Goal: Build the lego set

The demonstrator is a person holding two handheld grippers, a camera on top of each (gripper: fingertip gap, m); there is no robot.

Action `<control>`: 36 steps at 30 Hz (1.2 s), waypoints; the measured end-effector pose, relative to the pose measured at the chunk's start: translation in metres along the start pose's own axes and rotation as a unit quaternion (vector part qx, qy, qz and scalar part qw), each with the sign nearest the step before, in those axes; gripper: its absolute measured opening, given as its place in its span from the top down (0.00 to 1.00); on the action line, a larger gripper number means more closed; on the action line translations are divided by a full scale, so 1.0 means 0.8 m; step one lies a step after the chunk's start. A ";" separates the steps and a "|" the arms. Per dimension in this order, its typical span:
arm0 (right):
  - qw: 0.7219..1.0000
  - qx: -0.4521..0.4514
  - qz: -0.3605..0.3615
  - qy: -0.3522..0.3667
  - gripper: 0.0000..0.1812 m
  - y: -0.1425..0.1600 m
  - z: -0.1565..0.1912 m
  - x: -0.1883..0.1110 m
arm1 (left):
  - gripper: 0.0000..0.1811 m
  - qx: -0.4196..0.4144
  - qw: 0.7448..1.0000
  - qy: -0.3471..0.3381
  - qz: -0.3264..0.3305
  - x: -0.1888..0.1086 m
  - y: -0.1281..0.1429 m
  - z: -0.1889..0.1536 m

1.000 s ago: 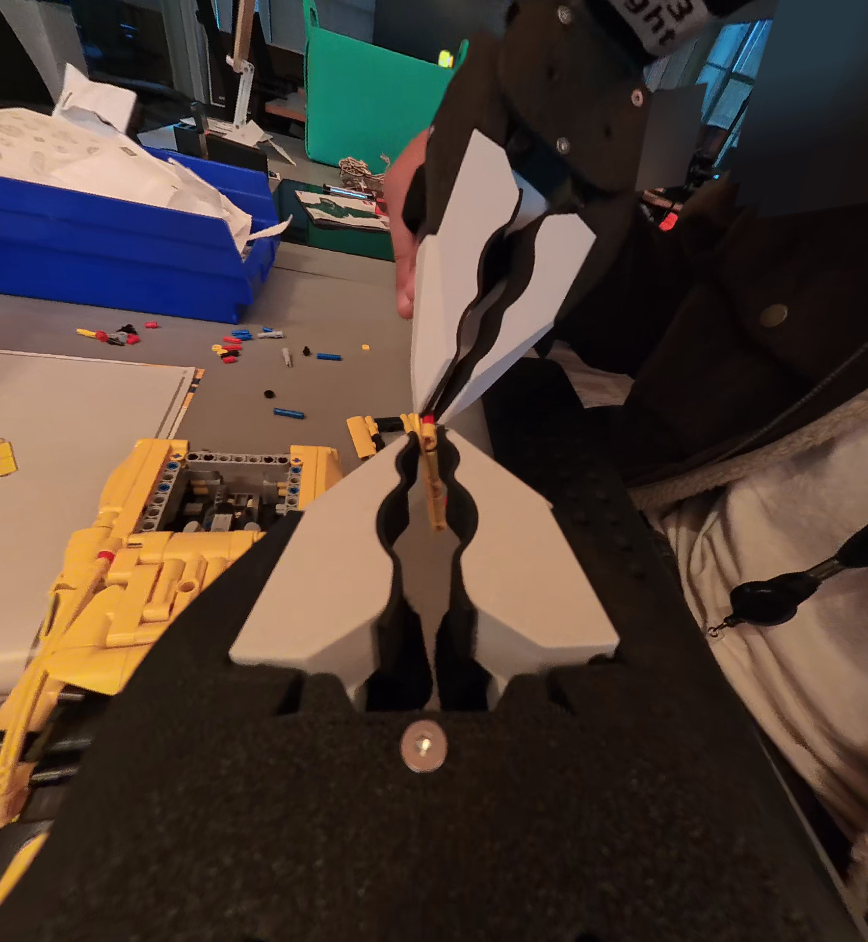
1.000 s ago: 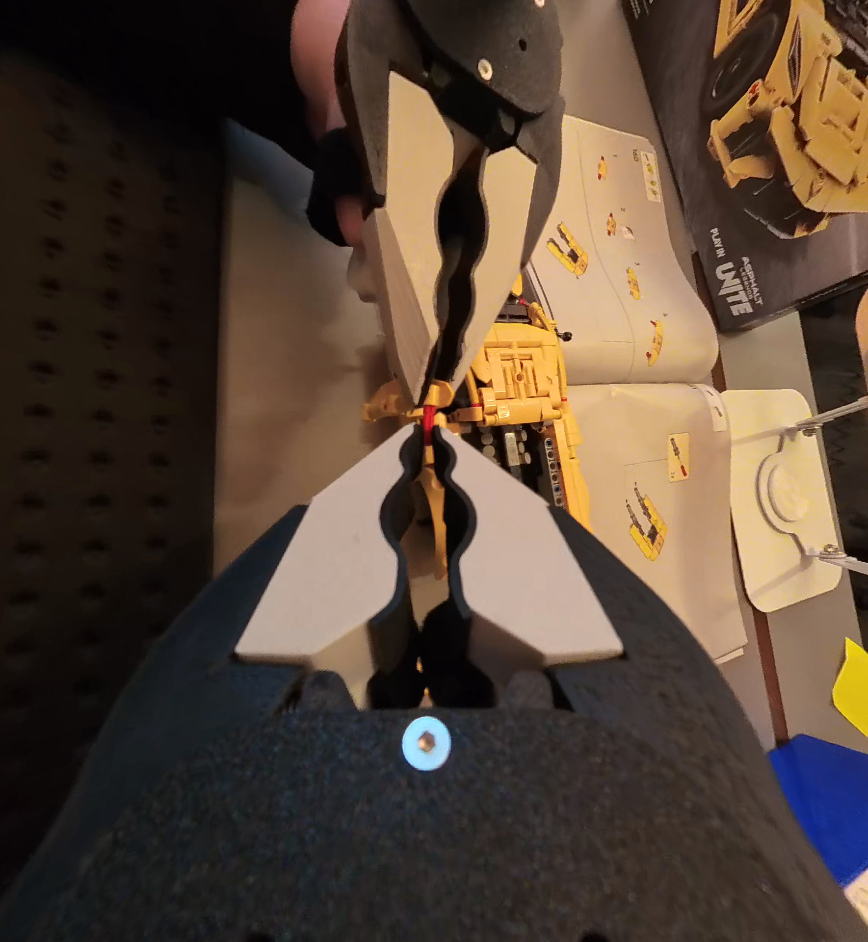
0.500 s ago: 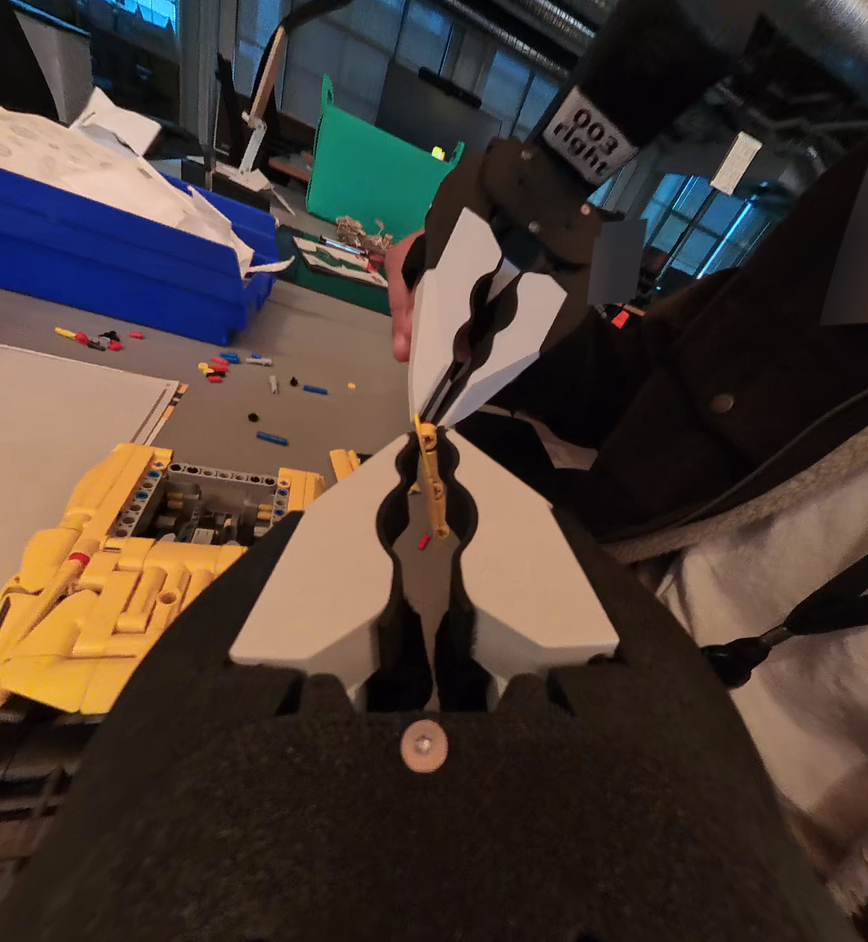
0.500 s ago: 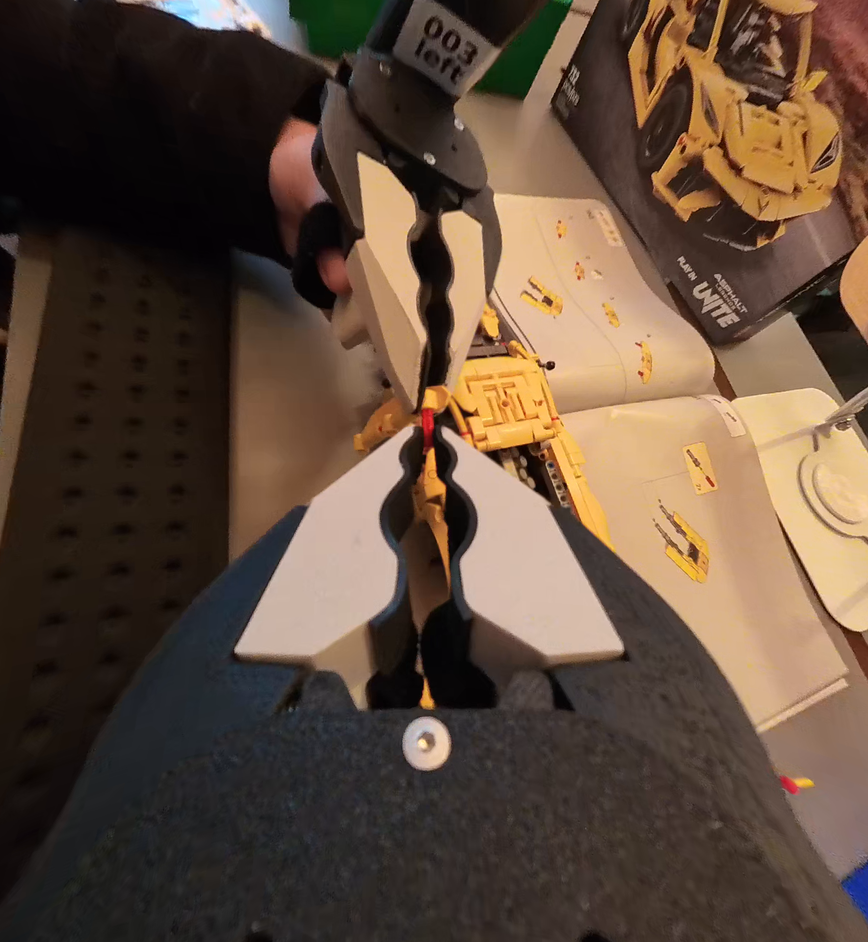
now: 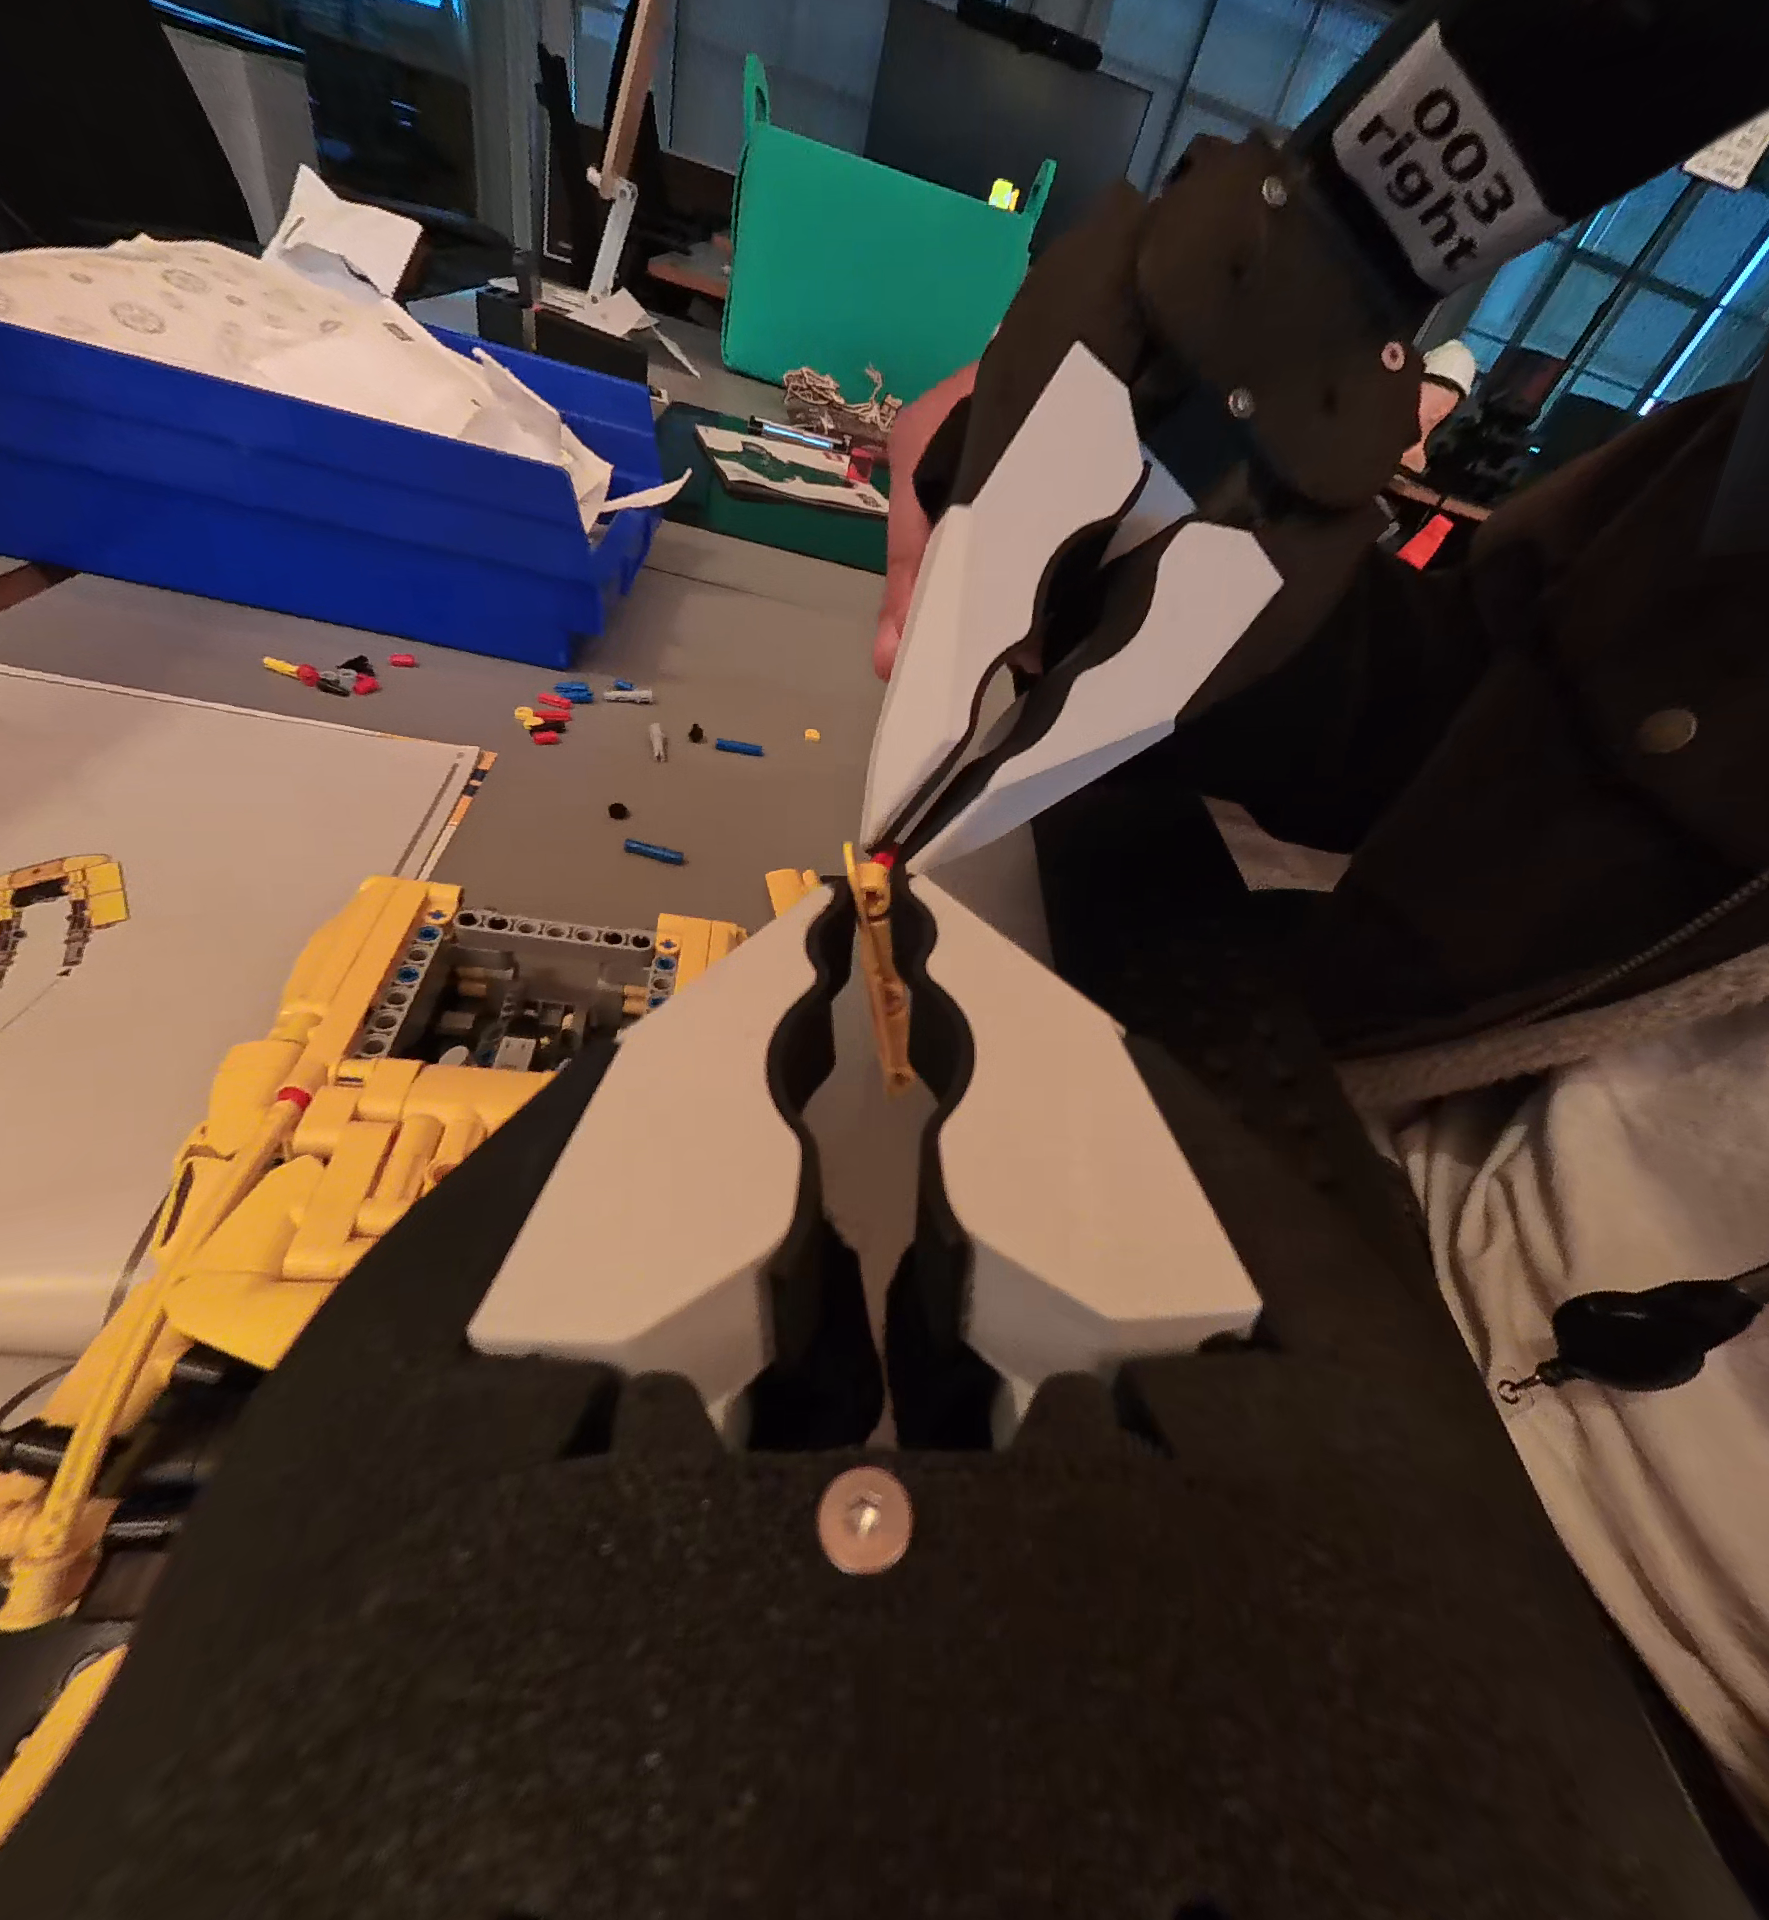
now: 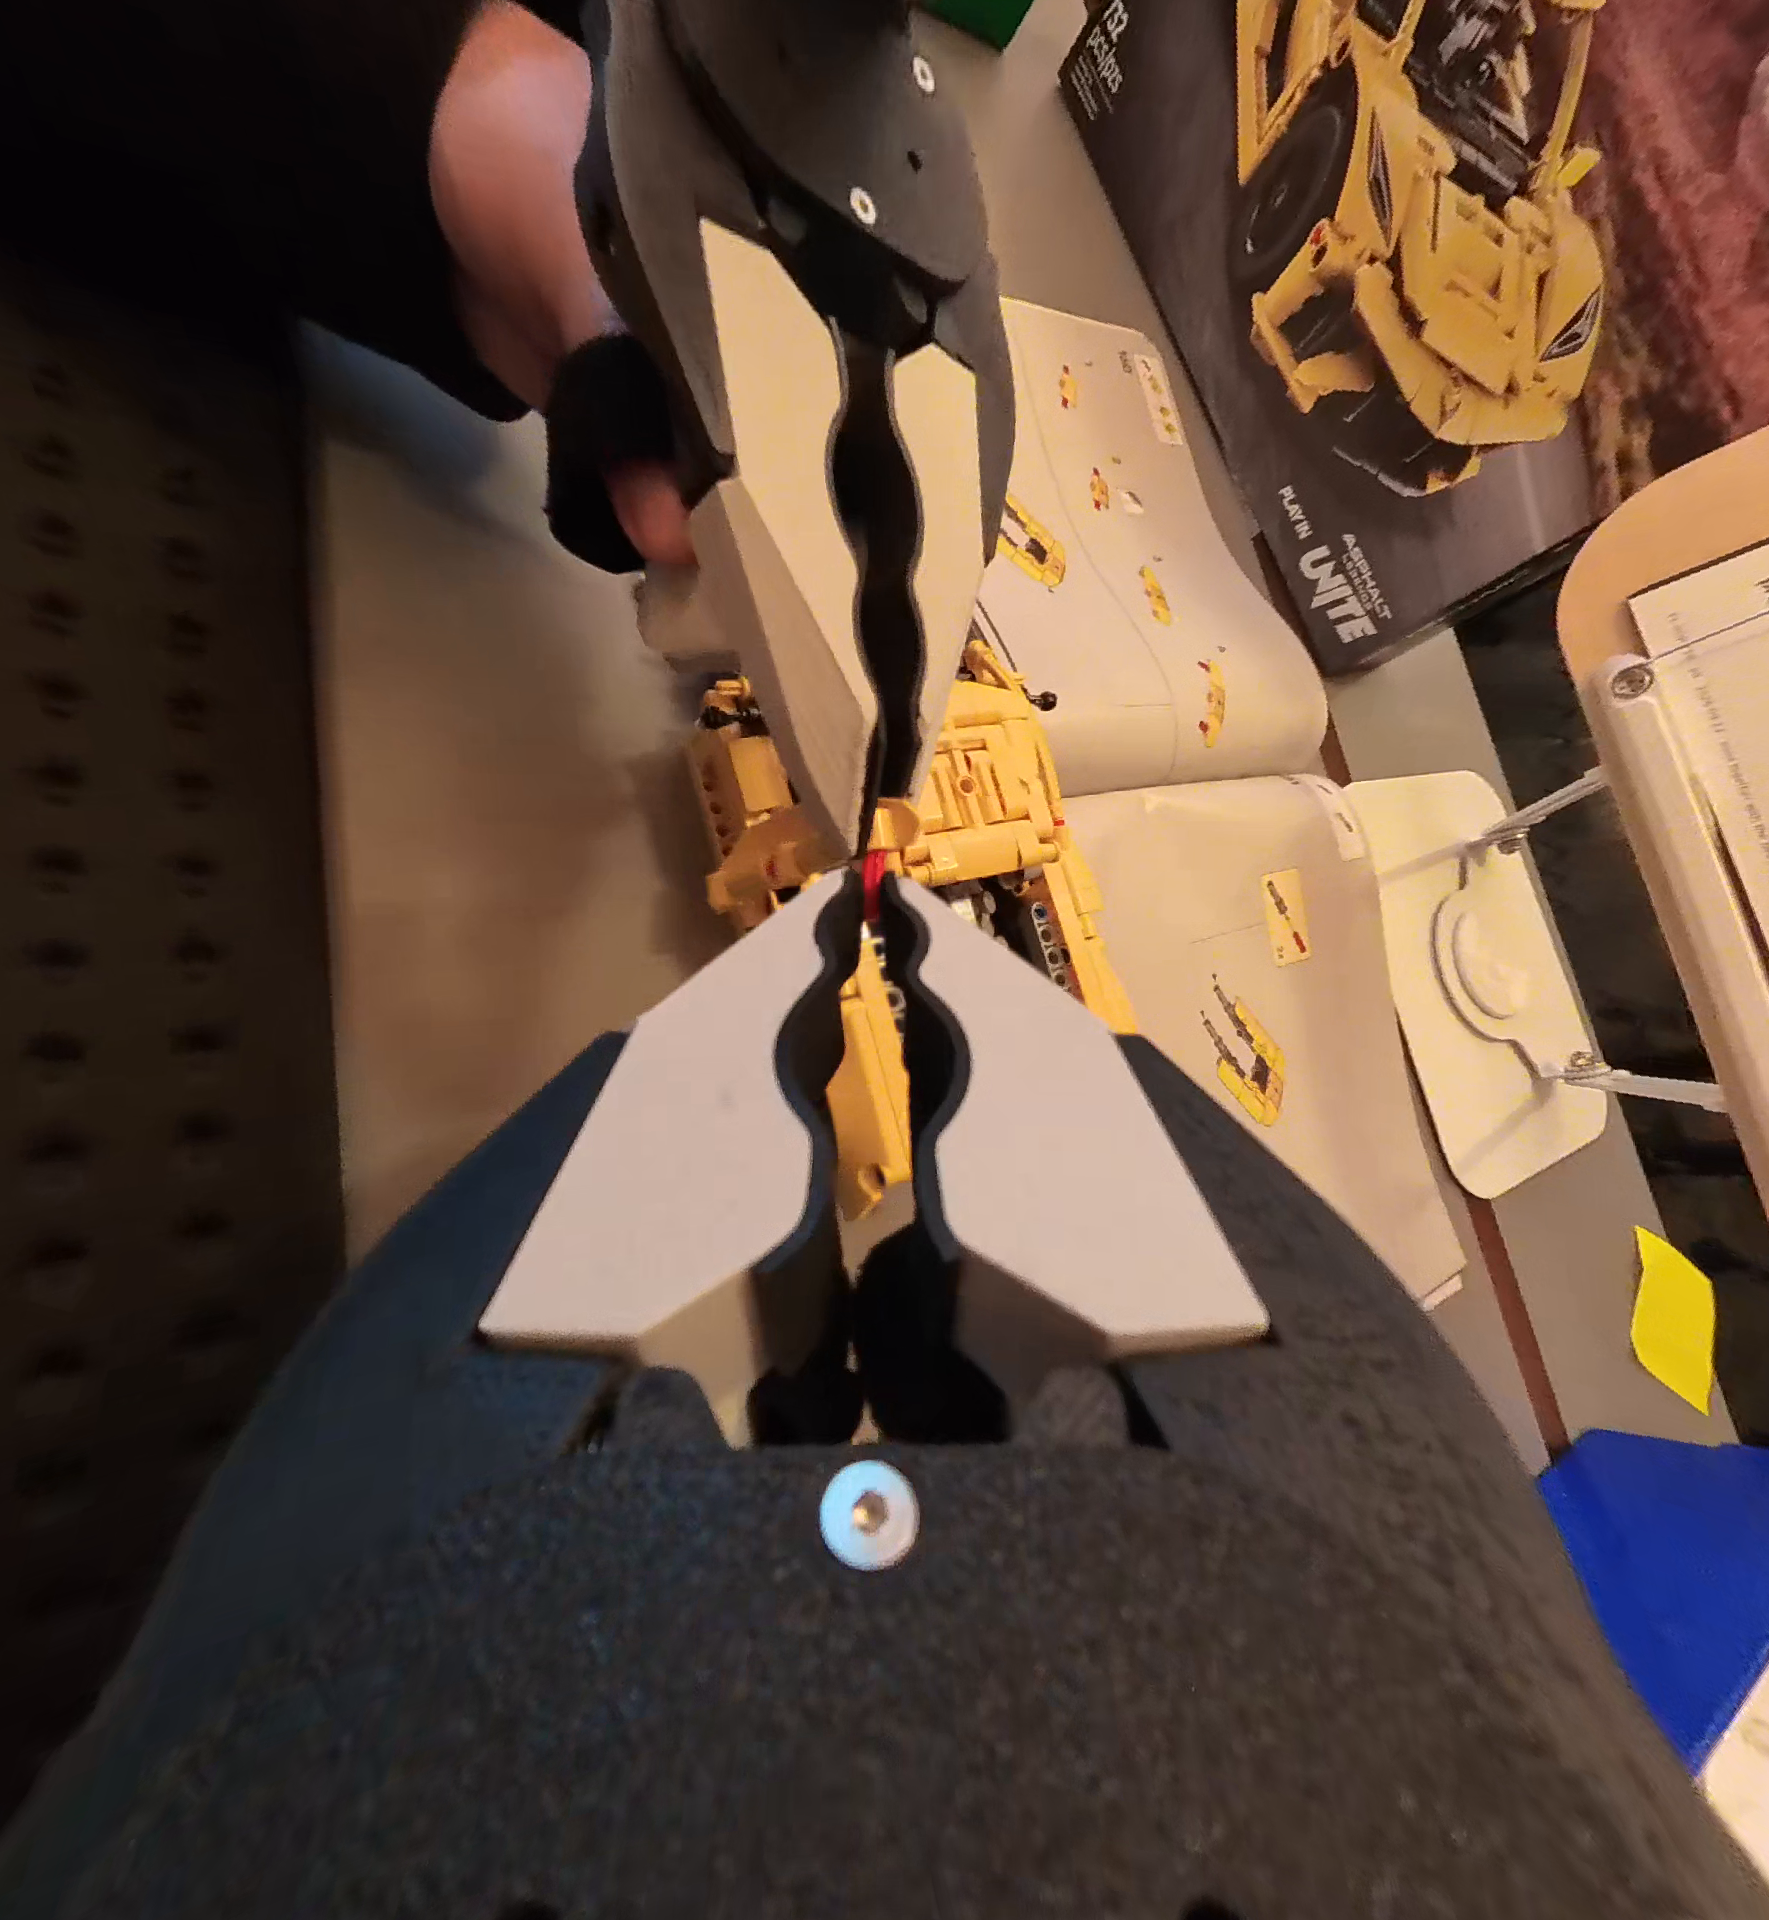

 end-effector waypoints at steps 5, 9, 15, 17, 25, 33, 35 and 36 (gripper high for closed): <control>1.000 -0.016 0.006 -0.009 0.99 0.003 0.006 0.003 | 0.97 0.001 1.000 0.008 0.013 0.000 0.006 -0.002; 0.999 -0.006 -0.030 -0.026 0.99 -0.005 0.008 -0.003 | 0.97 -0.040 0.998 0.046 -0.013 -0.002 0.000 -0.010; 0.996 -0.016 -0.046 -0.069 0.99 -0.008 0.025 -0.006 | 0.97 -0.065 0.993 0.098 -0.003 -0.004 0.005 -0.026; 0.996 -0.014 -0.048 -0.072 0.99 -0.006 0.025 -0.005 | 0.97 -0.072 0.992 0.101 -0.002 -0.004 0.007 -0.026; 0.986 0.076 -0.132 -0.068 0.95 -0.028 0.012 -0.013 | 0.97 -0.065 0.991 0.109 -0.040 -0.010 -0.012 -0.028; 0.912 0.275 -0.291 -0.095 0.92 -0.042 -0.001 -0.020 | 0.97 -0.045 0.986 0.109 -0.121 -0.026 -0.047 -0.028; 0.897 0.297 -0.312 -0.103 0.92 -0.045 0.000 -0.020 | 0.97 -0.043 0.985 0.108 -0.128 -0.028 -0.049 -0.028; 0.893 0.302 -0.318 -0.104 0.92 -0.046 0.000 -0.019 | 0.97 -0.043 0.985 0.110 -0.128 -0.028 -0.049 -0.029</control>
Point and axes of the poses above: each gripper's, where its closed fingertips meet, x out along the fingers, y out of its underside, z = x × y across the jaws, the point moved 1 cm from there along -x, back along the fingers, and after that the axes turned 7 degrees about -z, right-handed, at the moved point
